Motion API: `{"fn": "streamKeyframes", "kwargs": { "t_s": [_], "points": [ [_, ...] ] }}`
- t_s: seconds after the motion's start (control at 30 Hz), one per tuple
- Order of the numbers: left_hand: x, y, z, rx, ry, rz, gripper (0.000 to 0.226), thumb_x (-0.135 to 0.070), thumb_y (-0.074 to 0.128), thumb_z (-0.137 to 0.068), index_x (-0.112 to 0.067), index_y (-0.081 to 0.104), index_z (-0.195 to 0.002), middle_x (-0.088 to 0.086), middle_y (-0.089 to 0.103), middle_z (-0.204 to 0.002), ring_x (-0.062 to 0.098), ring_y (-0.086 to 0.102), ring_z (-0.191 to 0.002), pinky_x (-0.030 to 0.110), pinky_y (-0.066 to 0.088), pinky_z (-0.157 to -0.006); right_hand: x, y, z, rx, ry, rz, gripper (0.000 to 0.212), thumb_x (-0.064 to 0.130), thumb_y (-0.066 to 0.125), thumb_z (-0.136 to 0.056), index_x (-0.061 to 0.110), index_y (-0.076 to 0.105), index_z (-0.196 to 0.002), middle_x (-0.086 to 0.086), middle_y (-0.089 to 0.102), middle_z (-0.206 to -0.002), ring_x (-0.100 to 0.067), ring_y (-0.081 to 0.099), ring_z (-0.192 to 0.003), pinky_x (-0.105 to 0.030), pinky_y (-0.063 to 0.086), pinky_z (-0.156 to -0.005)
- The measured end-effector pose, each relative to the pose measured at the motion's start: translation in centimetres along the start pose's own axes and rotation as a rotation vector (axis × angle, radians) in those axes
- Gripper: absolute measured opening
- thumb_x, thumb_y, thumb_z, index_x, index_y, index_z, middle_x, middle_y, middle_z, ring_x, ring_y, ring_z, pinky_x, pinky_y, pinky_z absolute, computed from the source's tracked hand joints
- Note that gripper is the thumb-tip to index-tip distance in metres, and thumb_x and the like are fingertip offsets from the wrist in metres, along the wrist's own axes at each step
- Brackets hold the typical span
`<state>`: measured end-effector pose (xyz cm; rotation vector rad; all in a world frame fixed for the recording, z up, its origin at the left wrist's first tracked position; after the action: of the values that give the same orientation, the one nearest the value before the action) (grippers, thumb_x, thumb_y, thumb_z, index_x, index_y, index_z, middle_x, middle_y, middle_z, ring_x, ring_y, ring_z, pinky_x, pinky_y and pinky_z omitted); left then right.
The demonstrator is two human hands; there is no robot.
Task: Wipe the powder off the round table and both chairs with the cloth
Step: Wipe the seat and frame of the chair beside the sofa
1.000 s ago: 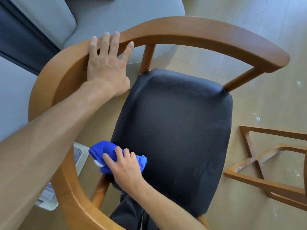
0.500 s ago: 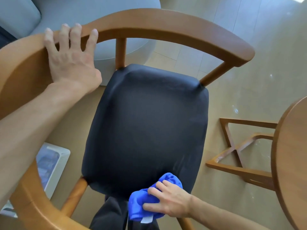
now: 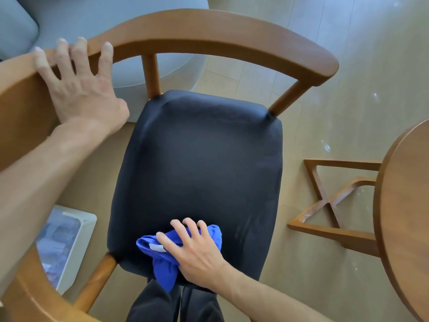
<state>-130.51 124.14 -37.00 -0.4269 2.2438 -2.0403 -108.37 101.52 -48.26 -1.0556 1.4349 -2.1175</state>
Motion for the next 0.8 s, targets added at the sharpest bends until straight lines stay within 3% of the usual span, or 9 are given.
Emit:
{"fn": "streamKeyframes", "kwargs": {
  "t_s": [0.1, 0.2, 0.27, 0.33, 0.43, 0.5, 0.6, 0.7, 0.8],
  "points": [
    [0.0, 0.1, 0.0, -0.002, 0.007, -0.015, 0.084, -0.017, 0.068, -0.072, -0.021, 0.022, -0.142, 0.017, 0.026, -0.143, 0.040, 0.019, -0.137, 0.064, 0.012, -0.112, 1.0, 2.3, 2.9, 0.102, -0.116, 0.029, 0.071, 0.031, 0.056, -0.068, 0.031, 0.037, -0.136, -0.015, 0.039, -0.144, -0.043, 0.047, -0.121, -0.061, 0.040, -0.095],
    [0.2, 0.1, 0.0, -0.021, 0.011, -0.010, 0.085, -0.016, 0.070, -0.071, -0.021, 0.022, -0.141, 0.016, 0.026, -0.142, 0.041, 0.020, -0.136, 0.065, 0.015, -0.111, 1.0, 3.0, 4.0, 0.186, -0.136, 0.068, 0.060, 0.026, 0.060, -0.073, 0.039, 0.044, -0.129, -0.008, 0.056, -0.123, -0.031, 0.058, -0.085, -0.043, 0.052, -0.069],
    [0.4, 0.2, 0.0, -0.025, 0.017, 0.005, 0.086, -0.014, 0.071, -0.069, -0.021, 0.022, -0.140, 0.016, 0.026, -0.142, 0.042, 0.020, -0.136, 0.067, 0.018, -0.109, 0.7, 2.6, 4.1, 0.135, -0.134, 0.084, 0.052, 0.016, 0.058, -0.075, 0.038, 0.049, -0.122, -0.004, 0.060, -0.103, -0.023, 0.045, -0.064, -0.033, 0.043, -0.055],
    [0.5, 0.3, 0.0, -0.011, 0.024, 0.024, 0.088, -0.013, 0.071, -0.069, -0.021, 0.021, -0.140, 0.016, 0.024, -0.143, 0.043, 0.019, -0.136, 0.068, 0.020, -0.108, 0.3, 2.4, 5.9, 0.096, -0.219, 0.110, 0.043, 0.016, 0.058, -0.077, 0.038, 0.052, -0.113, -0.001, 0.056, -0.091, -0.021, 0.037, -0.058, -0.029, 0.036, -0.050],
    [0.5, 0.2, 0.1, -0.012, 0.029, 0.041, 0.088, -0.014, 0.072, -0.070, -0.020, 0.020, -0.141, 0.017, 0.022, -0.144, 0.043, 0.017, -0.136, 0.068, 0.021, -0.107, -1.9, 2.2, 10.7, 0.264, -0.397, 0.132, 0.027, 0.040, 0.067, -0.079, 0.046, 0.056, -0.103, 0.009, 0.055, -0.085, -0.015, 0.048, -0.060, -0.025, 0.046, -0.052],
    [0.5, 0.3, 0.0, -0.017, 0.027, 0.053, 0.088, -0.013, 0.071, -0.070, -0.020, 0.019, -0.141, 0.017, 0.021, -0.145, 0.045, 0.016, -0.137, 0.068, 0.021, -0.107, -5.2, 0.9, 11.9, 0.252, -0.416, 0.148, 0.028, 0.033, 0.063, -0.082, 0.045, 0.054, -0.106, 0.007, 0.059, -0.090, -0.016, 0.049, -0.062, -0.027, 0.048, -0.054],
    [0.5, 0.7, -0.4, -0.015, 0.019, 0.081, 0.087, -0.010, 0.068, -0.071, -0.022, 0.016, -0.141, 0.017, 0.020, -0.146, 0.048, 0.016, -0.137, 0.066, 0.021, -0.109, -12.3, -2.6, 10.0, 0.048, -0.243, 0.210, 0.043, 0.009, 0.059, -0.079, 0.036, 0.054, -0.112, -0.005, 0.063, -0.099, -0.024, 0.052, -0.065, -0.032, 0.048, -0.055],
    [0.2, 1.0, -0.4, -0.017, -0.022, 0.119, 0.087, -0.008, 0.065, -0.071, -0.023, 0.014, -0.140, 0.018, 0.020, -0.148, 0.051, 0.019, -0.135, 0.066, 0.023, -0.108, -20.0, -6.9, 7.3, -0.122, 0.146, 0.161, 0.059, -0.003, 0.074, -0.063, 0.022, 0.066, -0.116, -0.017, 0.064, -0.100, -0.034, 0.058, -0.068, -0.037, 0.052, -0.058],
    [-0.4, 1.0, -0.2, -0.019, -0.058, 0.138, 0.085, -0.008, 0.064, -0.071, -0.022, 0.015, -0.138, 0.020, 0.020, -0.148, 0.052, 0.021, -0.135, 0.067, 0.025, -0.106, -23.3, -8.3, 5.5, -0.222, 0.451, 0.042, 0.066, -0.010, 0.072, -0.058, 0.011, 0.066, -0.121, -0.020, 0.060, -0.101, -0.040, 0.059, -0.074, -0.039, 0.052, -0.059]
  ]
}}
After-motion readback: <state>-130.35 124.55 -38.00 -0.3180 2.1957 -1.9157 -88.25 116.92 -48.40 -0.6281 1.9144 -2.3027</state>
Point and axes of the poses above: each hand's wrist, its own z-axis away from the middle knuckle, its own y-axis out of the palm, x = y × z, the point moved 4 cm from there along -z, towards the middle knuckle
